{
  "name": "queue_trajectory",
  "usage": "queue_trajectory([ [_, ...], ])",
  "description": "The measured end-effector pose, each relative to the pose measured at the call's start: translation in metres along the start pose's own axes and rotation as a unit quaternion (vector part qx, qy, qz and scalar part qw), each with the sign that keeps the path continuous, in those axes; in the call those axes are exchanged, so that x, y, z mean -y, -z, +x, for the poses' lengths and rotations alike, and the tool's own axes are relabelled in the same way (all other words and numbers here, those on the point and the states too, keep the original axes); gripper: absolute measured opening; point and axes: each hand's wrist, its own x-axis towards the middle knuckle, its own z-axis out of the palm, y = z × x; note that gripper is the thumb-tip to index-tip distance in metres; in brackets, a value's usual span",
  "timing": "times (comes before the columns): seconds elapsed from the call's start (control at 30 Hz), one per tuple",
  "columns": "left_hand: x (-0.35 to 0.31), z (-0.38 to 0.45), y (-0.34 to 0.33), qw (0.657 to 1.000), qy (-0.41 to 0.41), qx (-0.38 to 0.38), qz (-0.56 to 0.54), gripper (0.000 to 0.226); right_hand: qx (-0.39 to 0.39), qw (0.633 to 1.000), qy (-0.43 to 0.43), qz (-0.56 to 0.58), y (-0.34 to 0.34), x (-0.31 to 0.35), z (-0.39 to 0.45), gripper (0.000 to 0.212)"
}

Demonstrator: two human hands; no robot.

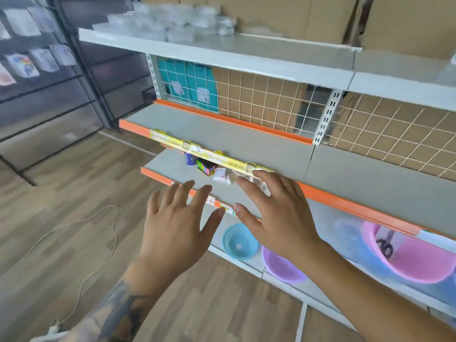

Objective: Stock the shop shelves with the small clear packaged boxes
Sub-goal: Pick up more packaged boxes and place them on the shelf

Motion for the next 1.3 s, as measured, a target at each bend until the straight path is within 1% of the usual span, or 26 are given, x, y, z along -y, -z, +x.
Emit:
queue_trajectory([
  [0.17, 0.071, 0.013, 0.005, 1.000, 0.003, -0.012, -0.004, 0.060, 0.008, 1.000, -0.019, 0.012, -0.036, 0.059, 0.035, 0.046],
  [0.27, 0.101, 0.029, 0.008, 1.000, 0.007, -0.024, -0.016, 0.059, 0.017, 1.000, -0.020, 0.011, -0.049, 0.077, 0.060, 0.045],
  [0.37, 0.123, 0.054, 0.012, 0.999, 0.013, -0.045, -0.020, 0.058, 0.009, 1.000, -0.021, 0.008, -0.058, 0.084, 0.089, 0.043],
  [0.63, 0.161, 0.154, 0.028, 0.994, 0.018, -0.100, -0.025, 0.058, -0.040, 0.999, 0.005, -0.011, -0.087, 0.061, 0.197, 0.045],
  [0.83, 0.167, 0.265, 0.044, 0.991, -0.004, -0.133, -0.017, 0.060, -0.090, 0.996, -0.013, -0.025, -0.107, 0.022, 0.302, 0.047],
  [0.93, 0.168, 0.322, 0.056, 0.988, -0.013, -0.156, -0.019, 0.060, -0.104, 0.994, -0.019, -0.023, -0.114, 0.000, 0.356, 0.048],
  [1.0, 0.171, 0.358, 0.064, 0.986, -0.014, -0.164, -0.025, 0.059, -0.095, 0.995, -0.028, -0.025, -0.115, -0.013, 0.391, 0.049],
  [1.13, 0.182, 0.422, 0.069, 0.985, -0.016, -0.173, -0.017, 0.061, -0.036, 0.997, -0.033, -0.060, -0.118, -0.041, 0.451, 0.052],
  [1.3, 0.198, 0.492, 0.071, 0.992, 0.000, -0.129, 0.004, 0.064, 0.048, 0.995, -0.059, -0.065, -0.127, -0.071, 0.510, 0.053],
])
